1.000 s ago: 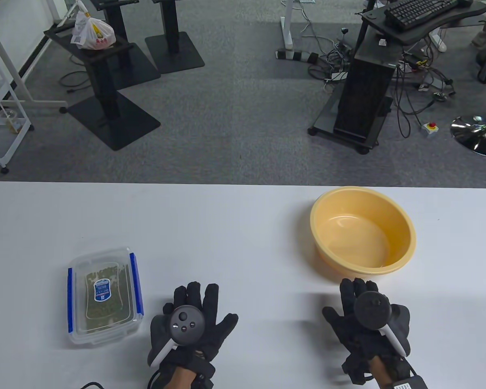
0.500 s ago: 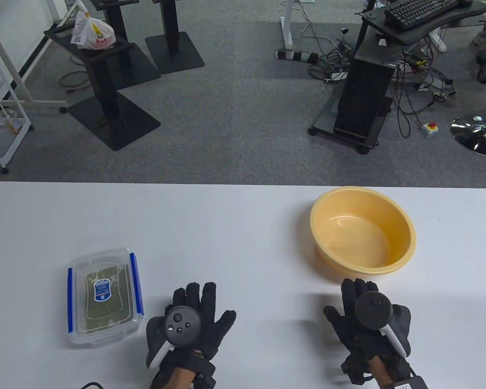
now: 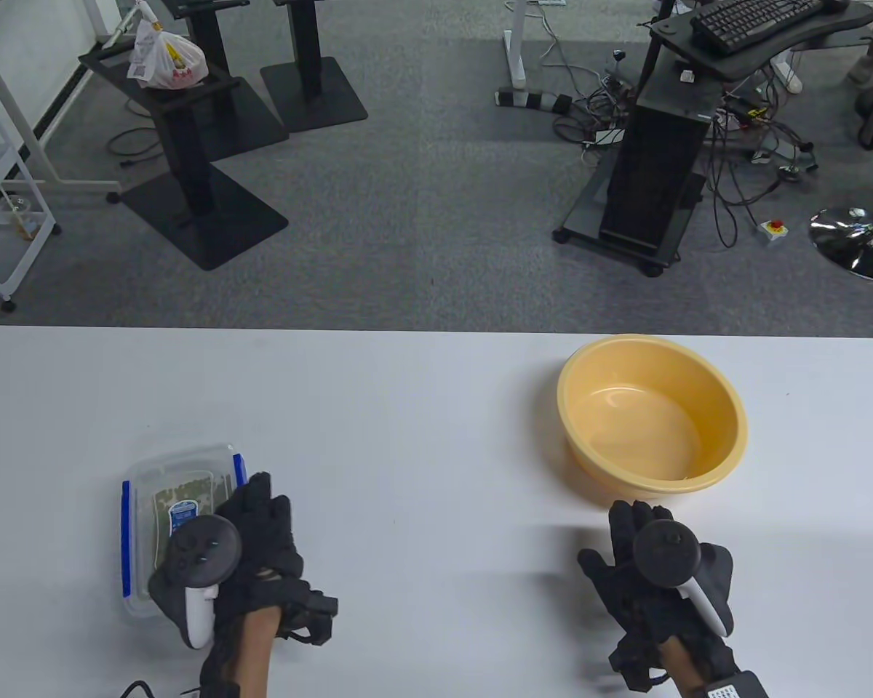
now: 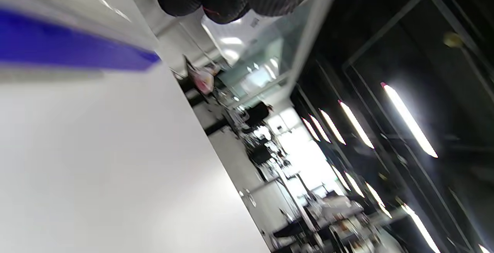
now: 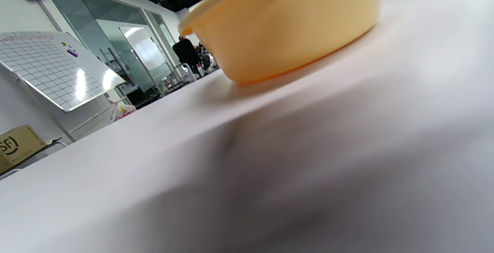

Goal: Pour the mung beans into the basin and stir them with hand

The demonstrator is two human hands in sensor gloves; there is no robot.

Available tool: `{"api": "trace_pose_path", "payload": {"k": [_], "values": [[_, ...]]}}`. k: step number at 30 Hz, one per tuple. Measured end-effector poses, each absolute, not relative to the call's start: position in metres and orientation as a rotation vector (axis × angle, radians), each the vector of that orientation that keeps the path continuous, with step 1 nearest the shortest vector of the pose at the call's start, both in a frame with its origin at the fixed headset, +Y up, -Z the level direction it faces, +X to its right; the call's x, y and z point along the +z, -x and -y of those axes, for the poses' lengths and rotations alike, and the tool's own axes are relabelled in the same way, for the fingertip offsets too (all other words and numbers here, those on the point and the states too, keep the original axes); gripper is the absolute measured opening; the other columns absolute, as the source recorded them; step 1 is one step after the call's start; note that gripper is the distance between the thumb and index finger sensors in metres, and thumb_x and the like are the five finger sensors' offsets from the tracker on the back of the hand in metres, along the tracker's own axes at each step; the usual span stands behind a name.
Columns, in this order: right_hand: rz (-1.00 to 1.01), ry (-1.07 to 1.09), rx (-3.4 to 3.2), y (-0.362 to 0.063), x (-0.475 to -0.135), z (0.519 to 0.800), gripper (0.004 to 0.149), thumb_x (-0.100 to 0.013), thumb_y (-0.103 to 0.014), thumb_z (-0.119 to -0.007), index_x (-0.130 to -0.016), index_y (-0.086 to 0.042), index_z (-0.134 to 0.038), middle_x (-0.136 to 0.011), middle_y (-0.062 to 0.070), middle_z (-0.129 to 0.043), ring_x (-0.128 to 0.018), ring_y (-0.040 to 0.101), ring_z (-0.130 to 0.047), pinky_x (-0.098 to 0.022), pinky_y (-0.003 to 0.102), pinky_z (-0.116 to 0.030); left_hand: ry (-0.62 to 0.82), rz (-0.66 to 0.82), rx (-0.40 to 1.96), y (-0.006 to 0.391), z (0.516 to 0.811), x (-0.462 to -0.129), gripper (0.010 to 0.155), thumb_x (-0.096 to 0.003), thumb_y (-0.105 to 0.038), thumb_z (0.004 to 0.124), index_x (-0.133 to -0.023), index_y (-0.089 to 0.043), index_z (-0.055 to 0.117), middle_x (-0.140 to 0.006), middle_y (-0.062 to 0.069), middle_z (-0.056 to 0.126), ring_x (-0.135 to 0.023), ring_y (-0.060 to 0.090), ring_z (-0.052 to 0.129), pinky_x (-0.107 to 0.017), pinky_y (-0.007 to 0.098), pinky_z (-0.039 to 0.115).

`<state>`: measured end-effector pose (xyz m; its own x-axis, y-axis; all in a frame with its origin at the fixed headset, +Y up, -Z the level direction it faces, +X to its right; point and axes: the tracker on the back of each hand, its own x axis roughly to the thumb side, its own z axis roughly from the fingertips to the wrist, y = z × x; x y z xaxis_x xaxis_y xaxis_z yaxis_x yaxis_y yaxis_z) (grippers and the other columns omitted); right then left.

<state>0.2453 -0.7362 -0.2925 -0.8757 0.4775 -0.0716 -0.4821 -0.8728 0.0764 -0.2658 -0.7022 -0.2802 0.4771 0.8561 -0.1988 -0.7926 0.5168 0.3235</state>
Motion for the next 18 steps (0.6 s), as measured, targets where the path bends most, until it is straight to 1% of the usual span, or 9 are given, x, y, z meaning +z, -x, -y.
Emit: {"api": "trace_pose_path", "payload": {"k": [4,7,10,13,14,15,16,17,18], "values": [[-0.131,0.072,2.641,-0.246,-0.293,0.736,0.090,-0.029,-0.059,-0.064,-0.099,-0.013,-0.031,-0.100,0.017,-0.022,-0.093,0.040,-0.014,-0.063,0.067,-0.016,-0.171,-0.497,0.869,0.311,0.703,-0.281,0.061,-0.0581,-0.027,0.062,-0.113,-0.004,0.050,-0.113,0.032,0.043,-0.103,0.053,0.021,-0.066,0.071,0.023],[-0.135,0.076,2.642,-0.246,-0.293,0.736,0.090,-0.030,-0.059,-0.064,-0.099,-0.013,-0.031,-0.100,0.017,-0.022,-0.093,0.040,-0.014,-0.063,0.067,-0.016,-0.119,-0.591,0.804,0.333,0.709,-0.280,0.063,-0.0588,-0.028,0.061,-0.115,-0.010,0.039,-0.117,0.026,0.032,-0.105,0.045,0.012,-0.067,0.069,0.019],[-0.148,0.079,2.646,-0.246,-0.293,0.736,0.090,-0.030,-0.059,-0.064,-0.099,-0.013,-0.032,-0.100,0.017,-0.022,-0.093,0.040,-0.013,-0.063,0.067,-0.016,-0.125,-0.688,0.736,0.349,0.718,-0.279,0.063,-0.0580,-0.025,0.062,-0.114,-0.008,0.040,-0.117,0.027,0.032,-0.106,0.046,0.013,-0.068,0.069,0.023],[-0.161,0.083,2.653,-0.246,-0.292,0.737,0.089,-0.030,-0.059,-0.064,-0.099,-0.013,-0.032,-0.100,0.017,-0.022,-0.093,0.040,-0.013,-0.063,0.067,-0.016,-0.022,-0.766,0.659,0.357,0.731,-0.280,0.067,-0.0582,-0.028,0.064,-0.113,-0.005,0.033,-0.116,0.031,0.027,-0.104,0.050,0.010,-0.066,0.073,0.025],[-0.165,0.086,2.654,-0.246,-0.292,0.737,0.089,-0.030,-0.059,-0.064,-0.099,-0.013,-0.032,-0.100,0.017,-0.022,-0.093,0.040,-0.013,-0.063,0.067,-0.016,0.056,-0.795,0.639,0.359,0.740,-0.281,0.071,-0.0583,-0.029,0.066,-0.112,-0.004,0.027,-0.115,0.035,0.024,-0.102,0.054,0.009,-0.065,0.075,0.025],[-0.173,0.090,2.656,-0.246,-0.293,0.737,0.089,-0.030,-0.059,-0.064,-0.099,-0.013,-0.032,-0.100,0.017,-0.022,-0.093,0.040,-0.013,-0.063,0.067,-0.016,0.099,-0.803,0.623,0.361,0.745,-0.278,0.074,-0.0582,-0.037,0.060,-0.111,-0.005,0.019,-0.112,0.039,0.023,-0.100,0.062,0.013,-0.062,0.078,0.030],[-0.180,0.092,2.657,-0.246,-0.293,0.738,0.089,-0.030,-0.059,-0.064,-0.099,-0.013,-0.032,-0.100,0.017,-0.022,-0.093,0.040,-0.013,-0.063,0.067,-0.016,0.025,-0.794,0.640,0.360,0.746,-0.278,0.076,-0.0584,-0.039,0.061,-0.111,-0.005,0.018,-0.110,0.041,0.021,-0.098,0.067,0.018,-0.060,0.079,0.036],[-0.184,0.093,2.657,-0.246,-0.293,0.738,0.089,-0.030,-0.059,-0.064,-0.099,-0.013,-0.032,-0.100,0.017,-0.022,-0.093,0.040,-0.013,-0.063,0.067,-0.016,-0.016,-0.807,0.622,0.359,0.746,-0.279,0.078,-0.0577,-0.038,0.064,-0.111,-0.004,0.019,-0.108,0.046,0.027,-0.095,0.072,0.024,-0.058,0.082,0.039],[-0.186,0.093,2.658,-0.246,-0.293,0.738,0.089,-0.030,-0.058,-0.064,-0.099,-0.013,-0.032,-0.101,0.016,-0.022,-0.093,0.040,-0.013,-0.063,0.067,-0.016,0.036,-0.811,0.589,0.359,0.745,-0.280,0.078,-0.0579,-0.041,0.063,-0.111,-0.005,0.017,-0.107,0.047,0.031,-0.095,0.073,0.036,-0.057,0.082,0.045]]}}
